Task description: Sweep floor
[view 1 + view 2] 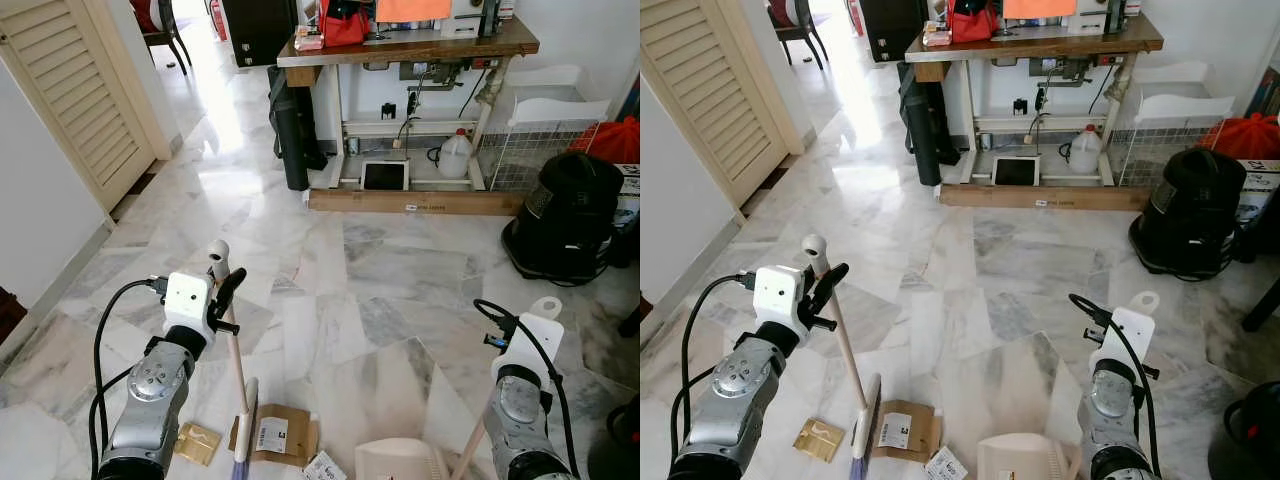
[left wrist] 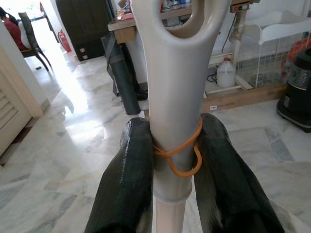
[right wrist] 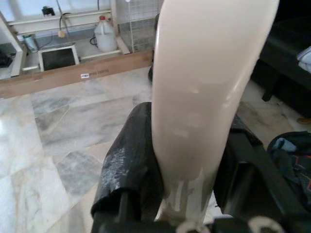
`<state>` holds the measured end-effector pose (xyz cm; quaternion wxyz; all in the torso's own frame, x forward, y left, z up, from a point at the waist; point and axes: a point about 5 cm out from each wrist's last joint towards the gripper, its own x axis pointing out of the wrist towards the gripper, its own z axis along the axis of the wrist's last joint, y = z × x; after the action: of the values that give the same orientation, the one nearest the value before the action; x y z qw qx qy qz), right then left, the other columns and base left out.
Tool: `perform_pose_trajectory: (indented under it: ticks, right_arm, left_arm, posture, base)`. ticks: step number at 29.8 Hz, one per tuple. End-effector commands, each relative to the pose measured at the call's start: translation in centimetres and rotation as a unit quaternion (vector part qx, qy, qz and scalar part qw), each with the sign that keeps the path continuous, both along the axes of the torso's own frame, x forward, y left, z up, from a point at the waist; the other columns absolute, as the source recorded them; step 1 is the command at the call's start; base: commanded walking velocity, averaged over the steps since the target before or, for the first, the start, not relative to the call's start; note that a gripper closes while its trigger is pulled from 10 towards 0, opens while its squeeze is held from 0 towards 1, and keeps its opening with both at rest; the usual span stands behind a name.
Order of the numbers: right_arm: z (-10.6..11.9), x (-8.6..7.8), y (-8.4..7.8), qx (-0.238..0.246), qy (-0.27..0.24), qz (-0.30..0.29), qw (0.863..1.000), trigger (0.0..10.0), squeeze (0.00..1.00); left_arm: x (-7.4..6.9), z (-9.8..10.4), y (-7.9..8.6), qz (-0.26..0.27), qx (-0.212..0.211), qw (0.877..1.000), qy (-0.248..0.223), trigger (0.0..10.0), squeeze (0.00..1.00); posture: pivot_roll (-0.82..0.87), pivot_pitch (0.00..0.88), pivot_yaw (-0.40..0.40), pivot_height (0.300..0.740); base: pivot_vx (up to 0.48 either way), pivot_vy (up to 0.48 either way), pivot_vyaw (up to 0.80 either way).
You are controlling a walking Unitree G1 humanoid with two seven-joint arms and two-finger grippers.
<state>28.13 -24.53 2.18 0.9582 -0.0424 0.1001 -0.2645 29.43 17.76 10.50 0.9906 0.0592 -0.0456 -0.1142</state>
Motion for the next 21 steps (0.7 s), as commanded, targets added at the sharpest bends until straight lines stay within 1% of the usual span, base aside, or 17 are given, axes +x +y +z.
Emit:
perform_pose_trajectory:
  ticks: [1, 3, 4, 5, 6, 11, 12, 13, 14, 16, 17, 21]
  right_arm:
    - [-1.6, -0.9, 0.5, 0.018, 0.042, 0.003, 0.999, 10.0, 0.87]
    - [-1.5, -0.8, 0.6, 0.017, 0.042, 0.008, 0.999, 10.0, 0.89]
    - [-1.4, -0.6, 0.6, 0.017, 0.041, 0.011, 0.999, 10.0, 0.8]
    - [-1.3, -0.6, 0.6, 0.017, 0.042, 0.015, 0.999, 10.0, 0.13]
    - [-1.3, -0.5, 0.6, 0.016, 0.043, 0.018, 0.999, 10.0, 0.0]
    - [-1.1, -0.2, 0.6, 0.022, 0.037, 0.026, 0.999, 10.0, 0.02]
    - [-1.0, -0.1, 0.6, 0.025, 0.036, 0.031, 0.999, 10.0, 0.29]
    - [-0.9, -0.1, 0.6, 0.026, 0.036, 0.033, 0.998, 10.0, 0.29]
    - [-0.8, 0.0, 0.7, 0.028, 0.033, 0.038, 0.998, 10.0, 0.51]
    - [-0.7, 0.2, 0.7, 0.027, 0.03, 0.043, 0.998, 10.0, 0.49]
    - [-0.5, 0.4, 0.8, 0.023, 0.025, 0.049, 0.998, 10.0, 0.02]
    - [0.2, 0.9, 0.9, 0.002, 0.011, 0.073, 0.997, 10.0, 0.0]
  left_arm:
    - [0.2, 1.0, -0.1, -0.006, 0.004, 1.0, -0.017, 10.0, 0.0]
    - [0.2, 0.9, -0.1, -0.007, 0.003, 1.0, -0.016, 10.0, 0.0]
    - [0.2, 0.9, -0.2, -0.008, 0.002, 1.0, -0.015, 10.0, 0.0]
    - [0.2, 0.9, -0.2, -0.009, 0.001, 1.0, -0.014, 10.0, 0.0]
    - [0.2, 0.9, -0.3, -0.01, 0.001, 1.0, -0.014, 10.0, 0.0]
    - [0.3, 0.8, -0.4, -0.012, -0.001, 1.0, -0.013, 10.0, 0.0]
    - [0.3, 0.8, -0.4, -0.012, -0.001, 1.0, -0.012, 10.0, 0.0]
    - [0.3, 0.8, -0.5, -0.013, -0.002, 1.0, -0.012, 10.0, 0.0]
    - [0.4, 0.8, -0.5, -0.013, -0.002, 1.0, -0.013, 10.0, 0.0]
    - [0.4, 0.9, -0.5, -0.013, -0.003, 1.0, -0.014, 10.0, 0.0]
    - [0.4, 0.9, -0.5, -0.013, -0.003, 1.0, -0.014, 10.0, 0.0]
    - [0.5, 1.0, -0.5, -0.014, -0.004, 1.0, -0.016, 10.0, 0.0]
  posture:
    - [0.09, 0.0, 0.121, 0.74]
    - [0.09, 0.0, 0.117, 0.74]
    - [0.09, 0.0, 0.116, 0.74]
    - [0.09, 0.0, 0.115, 0.74]
    - [0.09, 0.0, 0.114, 0.74]
    - [0.09, 0.0, 0.111, 0.74]
    - [0.09, 0.0, 0.11, 0.74]
    - [0.09, 0.0, 0.11, 0.74]
    - [0.09, 0.0, 0.109, 0.74]
    - [0.08, 0.0, 0.11, 0.74]
    - [0.08, 0.0, 0.108, 0.74]
    - [0.08, 0.0, 0.108, 0.74]
  base:
    - [0.0, 0.0, 0.0]
    - [0.0, 0.0, 0.0]
    - [0.0, 0.0, 0.0]
    - [0.0, 0.0, 0.0]
    - [0.0, 0.0, 0.0]
    - [0.0, 0.0, 0.0]
    - [0.0, 0.0, 0.0]
    - [0.0, 0.0, 0.0]
    - [0.0, 0.0, 0.0]
    - [0.0, 0.0, 0.0]
    - [0.0, 0.0, 0.0]
    - [0.0, 0.0, 0.0]
